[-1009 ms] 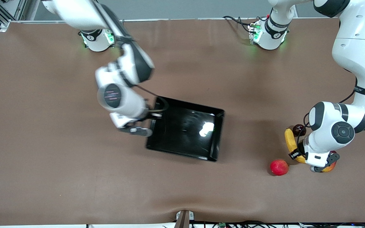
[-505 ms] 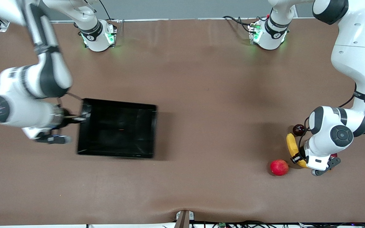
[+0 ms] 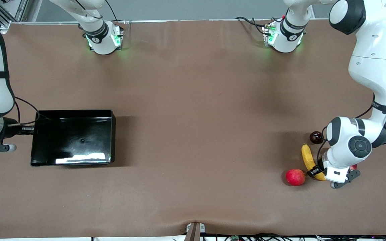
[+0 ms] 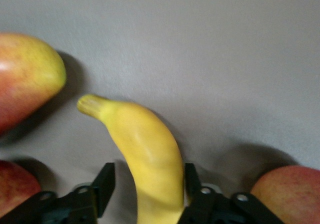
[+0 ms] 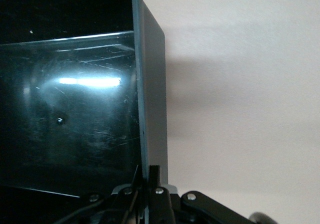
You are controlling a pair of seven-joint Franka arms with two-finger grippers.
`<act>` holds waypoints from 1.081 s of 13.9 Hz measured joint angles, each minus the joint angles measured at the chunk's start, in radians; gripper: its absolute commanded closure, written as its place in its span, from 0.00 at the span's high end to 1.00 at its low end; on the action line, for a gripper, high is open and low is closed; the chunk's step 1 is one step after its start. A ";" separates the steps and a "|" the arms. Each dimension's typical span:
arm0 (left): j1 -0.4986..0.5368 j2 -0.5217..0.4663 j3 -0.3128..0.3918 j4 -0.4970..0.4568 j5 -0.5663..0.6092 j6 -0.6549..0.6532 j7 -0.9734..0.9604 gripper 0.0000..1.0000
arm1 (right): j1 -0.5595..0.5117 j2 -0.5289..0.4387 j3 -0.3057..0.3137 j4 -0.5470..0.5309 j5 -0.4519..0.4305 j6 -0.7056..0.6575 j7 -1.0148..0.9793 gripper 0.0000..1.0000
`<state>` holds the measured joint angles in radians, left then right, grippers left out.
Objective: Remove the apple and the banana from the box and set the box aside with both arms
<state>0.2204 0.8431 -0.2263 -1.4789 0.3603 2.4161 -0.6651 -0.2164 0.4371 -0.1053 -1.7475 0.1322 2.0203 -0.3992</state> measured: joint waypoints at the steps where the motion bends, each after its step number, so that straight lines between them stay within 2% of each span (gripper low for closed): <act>1: 0.002 -0.007 0.000 0.008 0.001 -0.011 0.008 1.00 | -0.014 0.015 0.001 -0.017 0.000 0.031 -0.022 0.00; 3: 0.001 -0.035 -0.008 0.023 0.001 -0.061 0.012 1.00 | -0.041 0.047 0.002 -0.030 0.001 0.076 -0.074 0.00; 4: 0.000 -0.056 -0.017 0.031 0.001 -0.093 0.014 1.00 | -0.054 0.061 0.003 -0.030 0.002 0.089 -0.088 0.11; 5: -0.002 -0.082 -0.029 0.036 0.001 -0.127 0.017 1.00 | -0.064 0.070 0.003 -0.030 0.003 0.095 -0.098 0.33; 6: -0.002 -0.113 -0.044 0.040 0.001 -0.169 0.025 1.00 | -0.070 0.075 0.003 -0.029 0.003 0.098 -0.102 0.99; 11: 0.015 -0.293 -0.093 0.042 -0.035 -0.368 0.129 1.00 | -0.074 0.072 0.017 0.030 0.004 0.077 -0.102 1.00; 15: 0.018 -0.440 -0.096 0.044 -0.082 -0.505 0.270 1.00 | -0.052 0.062 0.048 0.219 0.001 0.042 -0.105 1.00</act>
<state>0.2381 0.4032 -0.3222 -1.4349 0.2782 1.9108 -0.3953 -0.2680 0.4996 -0.0569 -1.5288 0.1330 2.0618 -0.5046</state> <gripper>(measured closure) 0.000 0.150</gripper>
